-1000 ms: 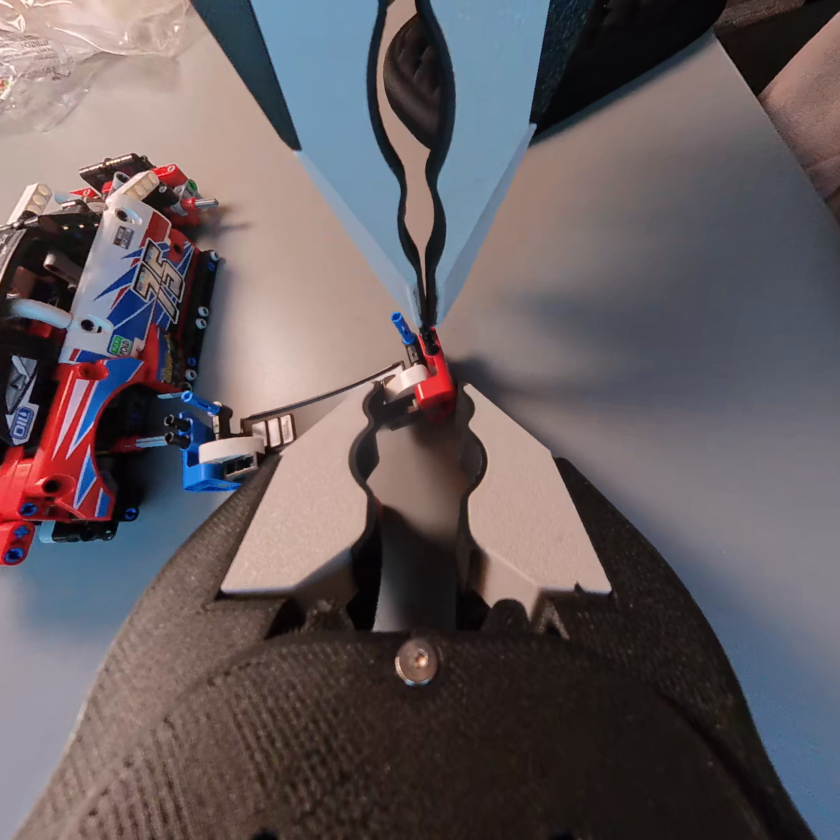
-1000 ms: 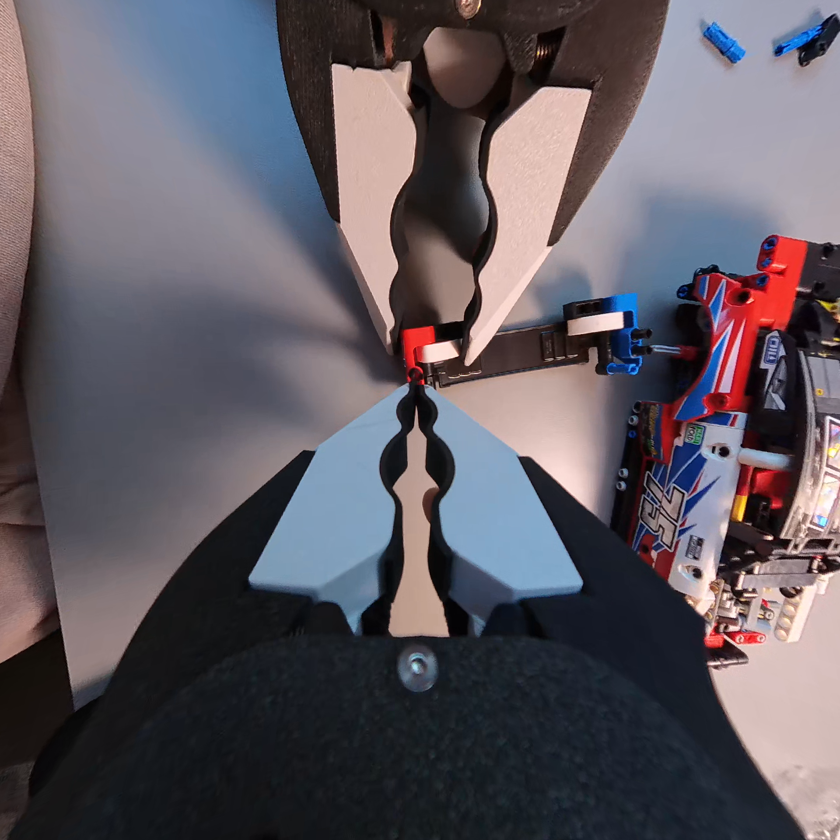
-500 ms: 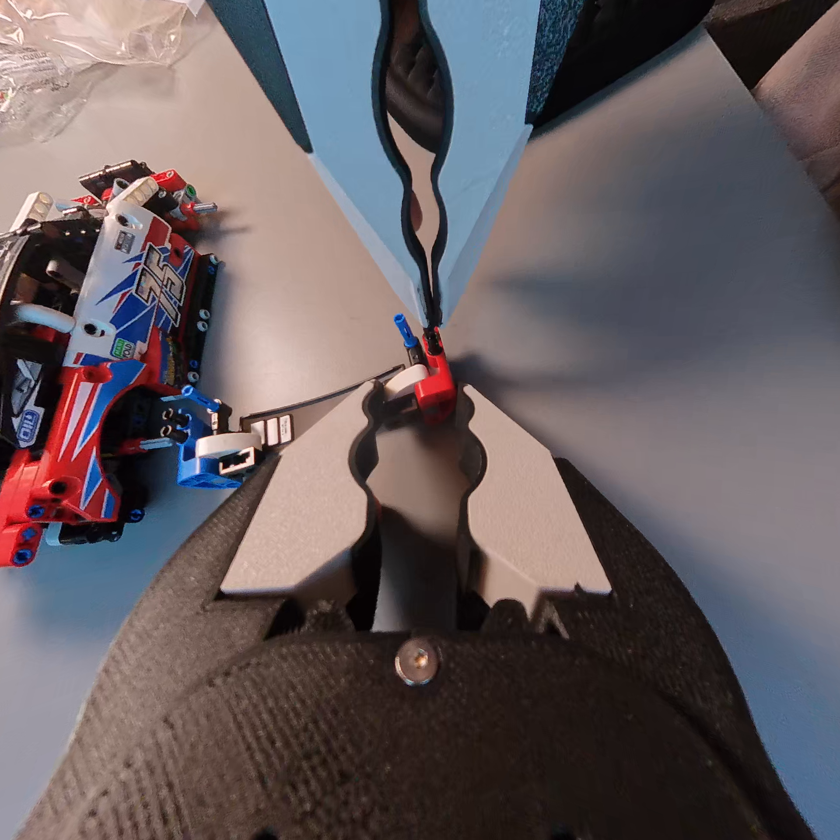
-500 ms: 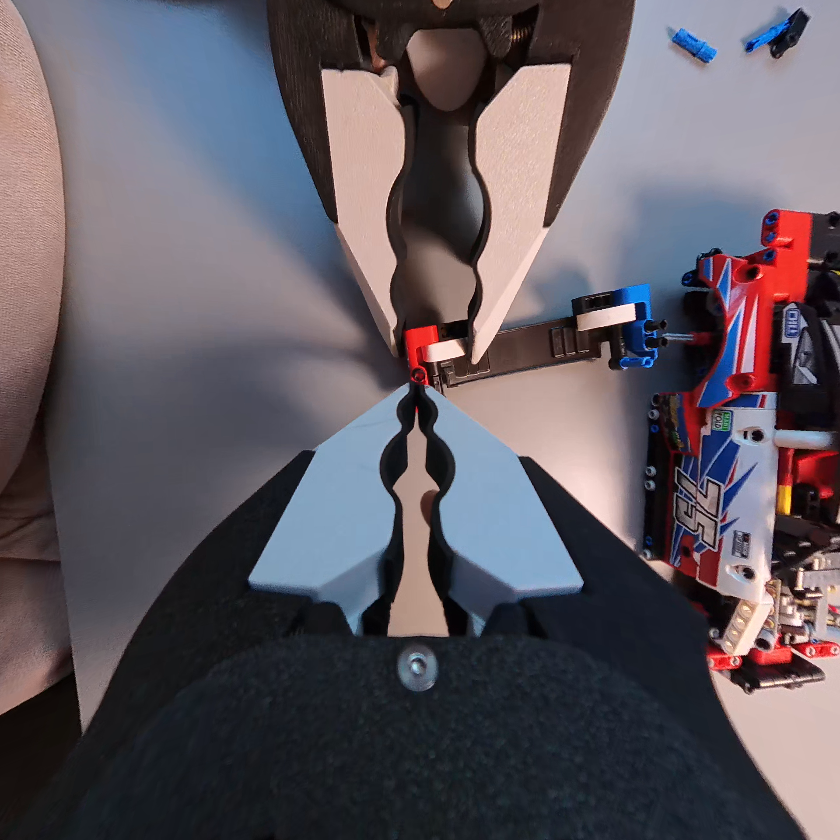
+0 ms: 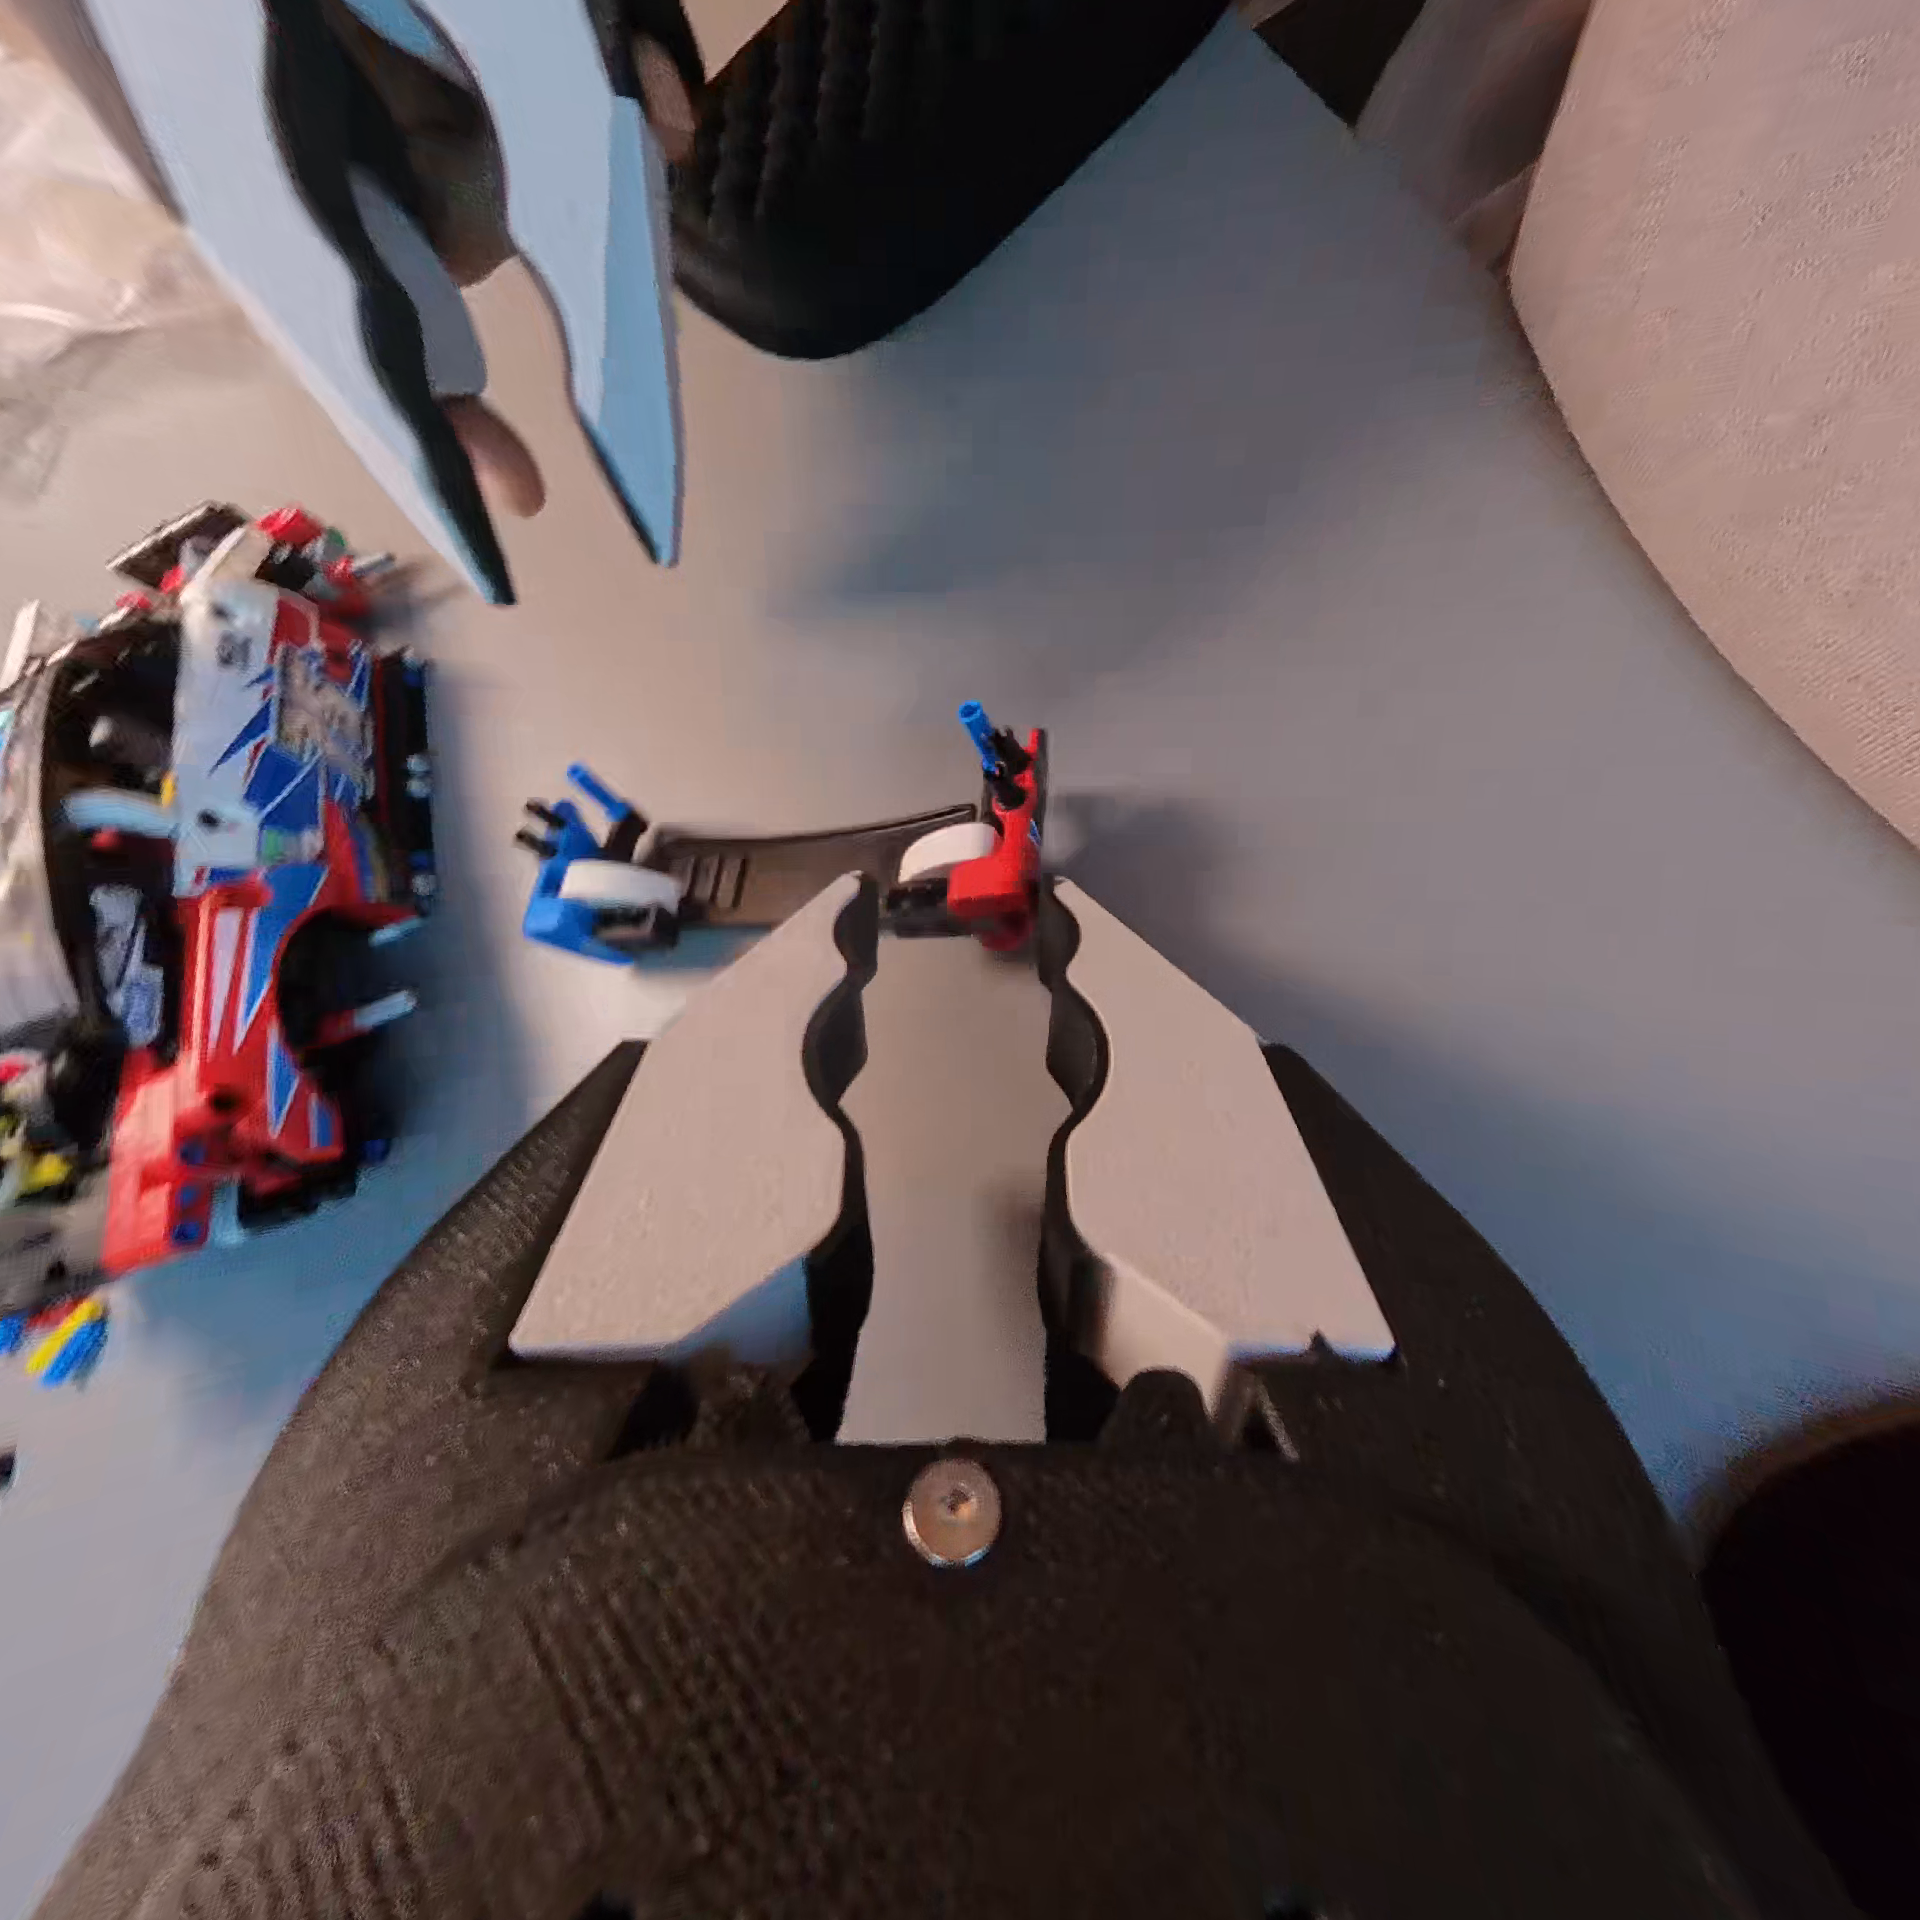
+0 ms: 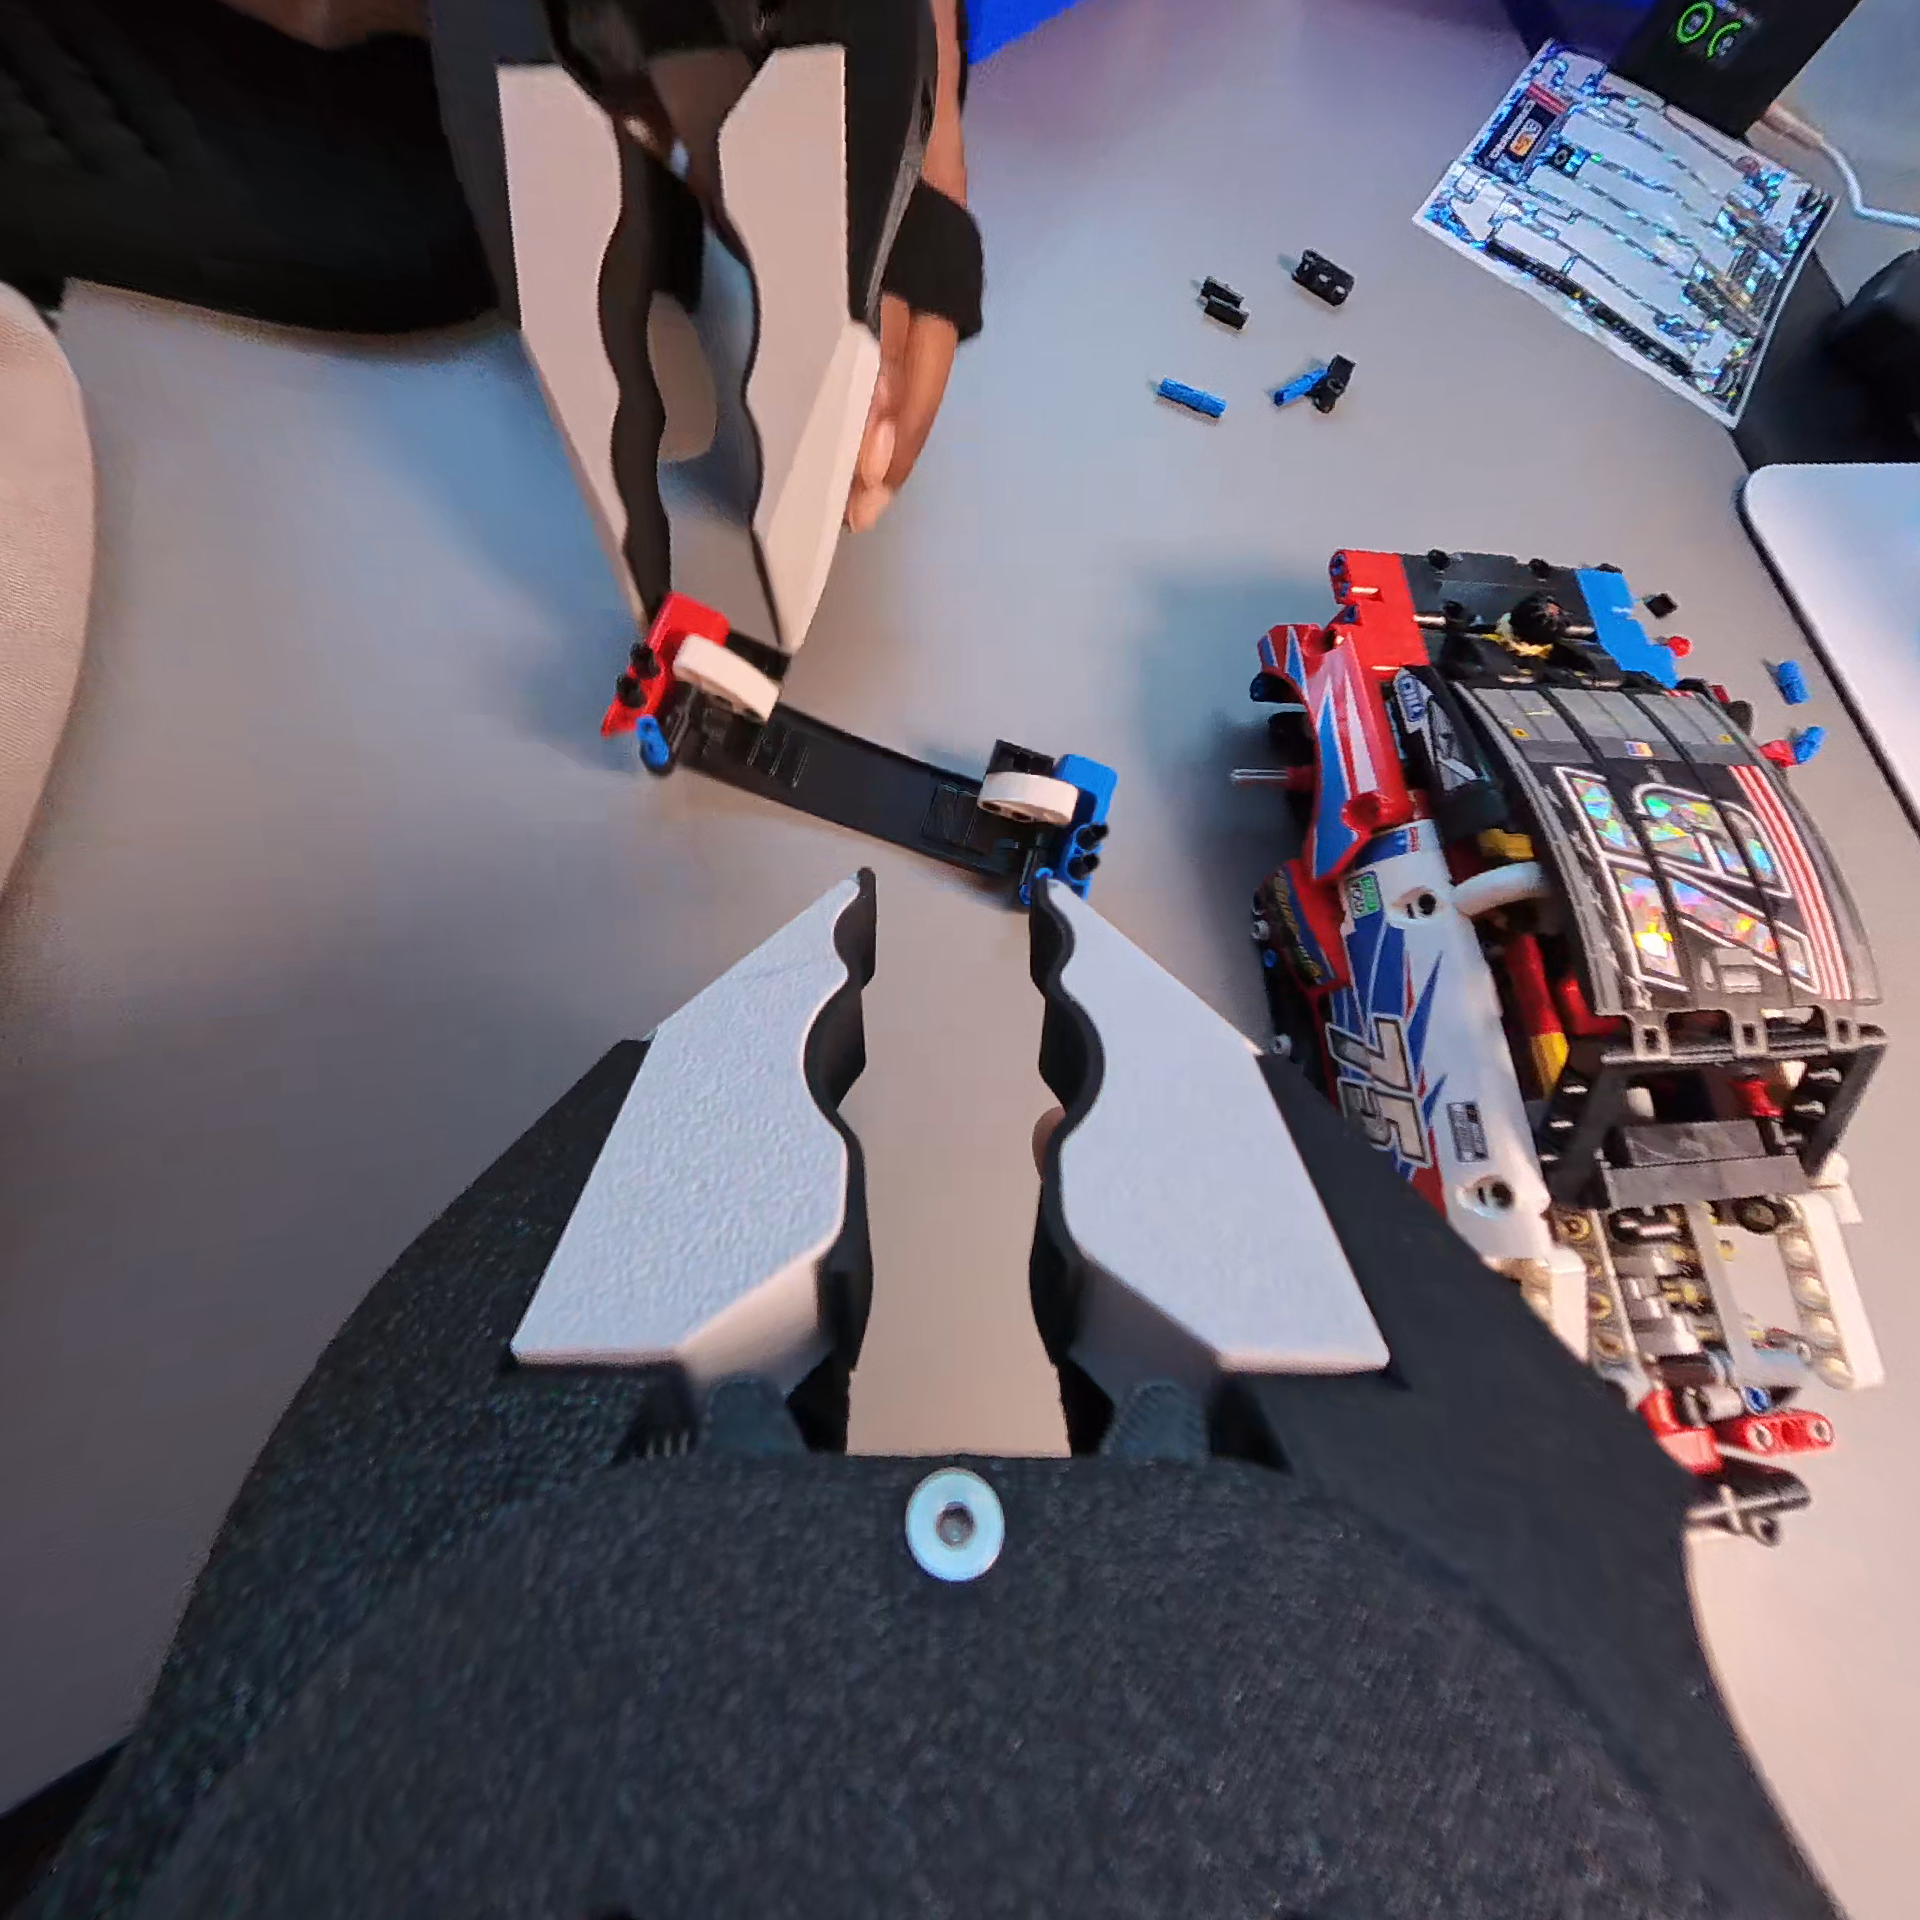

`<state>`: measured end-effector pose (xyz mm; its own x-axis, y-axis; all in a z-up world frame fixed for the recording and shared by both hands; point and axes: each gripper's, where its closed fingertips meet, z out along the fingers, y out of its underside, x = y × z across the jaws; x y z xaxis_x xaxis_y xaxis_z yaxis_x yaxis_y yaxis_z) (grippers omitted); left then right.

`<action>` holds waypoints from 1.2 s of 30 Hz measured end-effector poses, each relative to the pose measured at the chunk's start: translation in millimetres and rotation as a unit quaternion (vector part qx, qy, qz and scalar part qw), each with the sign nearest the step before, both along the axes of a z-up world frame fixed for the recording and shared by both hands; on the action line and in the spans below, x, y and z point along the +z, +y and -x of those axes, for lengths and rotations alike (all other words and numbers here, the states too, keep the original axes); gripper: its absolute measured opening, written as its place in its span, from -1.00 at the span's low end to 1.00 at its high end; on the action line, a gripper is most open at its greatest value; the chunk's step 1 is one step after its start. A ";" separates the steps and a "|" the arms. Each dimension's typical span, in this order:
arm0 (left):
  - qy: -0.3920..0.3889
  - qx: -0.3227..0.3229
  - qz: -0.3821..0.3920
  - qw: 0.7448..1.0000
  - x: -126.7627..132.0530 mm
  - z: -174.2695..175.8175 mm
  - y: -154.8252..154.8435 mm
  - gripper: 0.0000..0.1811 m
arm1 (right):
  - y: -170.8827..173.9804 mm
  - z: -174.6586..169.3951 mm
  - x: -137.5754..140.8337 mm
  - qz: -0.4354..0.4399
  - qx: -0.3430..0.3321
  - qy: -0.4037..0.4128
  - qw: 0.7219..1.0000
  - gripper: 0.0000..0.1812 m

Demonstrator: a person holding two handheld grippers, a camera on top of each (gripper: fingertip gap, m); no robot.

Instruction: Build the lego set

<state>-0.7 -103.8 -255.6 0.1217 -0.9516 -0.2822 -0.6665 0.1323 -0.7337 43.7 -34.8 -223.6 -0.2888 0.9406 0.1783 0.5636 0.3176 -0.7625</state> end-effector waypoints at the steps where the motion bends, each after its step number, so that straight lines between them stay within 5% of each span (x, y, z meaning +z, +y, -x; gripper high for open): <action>1: -0.008 0.030 -0.002 1.000 3.7 10.6 7.0 -0.69 | 5.0 0.9 -1.1 -0.002 0.002 -0.001 1.000 -0.69; 8: -0.098 0.185 0.053 0.976 22.7 58.9 20.6 -0.62 | 18.8 8.4 -15.4 -0.011 0.053 -0.033 0.998 -0.48; 15: -0.081 0.213 0.142 0.963 6.1 29.1 7.8 -0.32 | 18.8 28.1 -34.0 -0.031 0.102 -0.062 0.992 -0.31; 19: -0.042 0.229 0.136 0.963 -5.7 18.5 20.6 -0.33 | 27.0 38.0 -41.0 -0.028 0.096 -0.068 0.993 -0.36; 22: -0.026 0.216 0.136 0.967 -12.1 18.7 25.7 -0.42 | 32.5 36.9 -42.6 -0.044 0.076 -0.063 0.994 -0.59; 27: -0.045 0.200 0.117 0.972 -5.2 28.6 35.6 -0.56 | 35.9 19.1 -40.0 -0.052 0.014 -0.051 0.997 -0.59; 36: -0.053 0.207 0.126 0.969 -11.0 29.7 42.6 -0.42 | 31.3 1.8 -32.6 -0.027 -0.022 -0.037 0.999 -0.59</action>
<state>-30.4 -61.2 -266.6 0.5230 -0.8522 -0.0120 -0.5433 -0.3225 -0.7751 41.9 -3.5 -256.2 -0.2615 0.9424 0.2086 0.6318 0.3305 -0.7011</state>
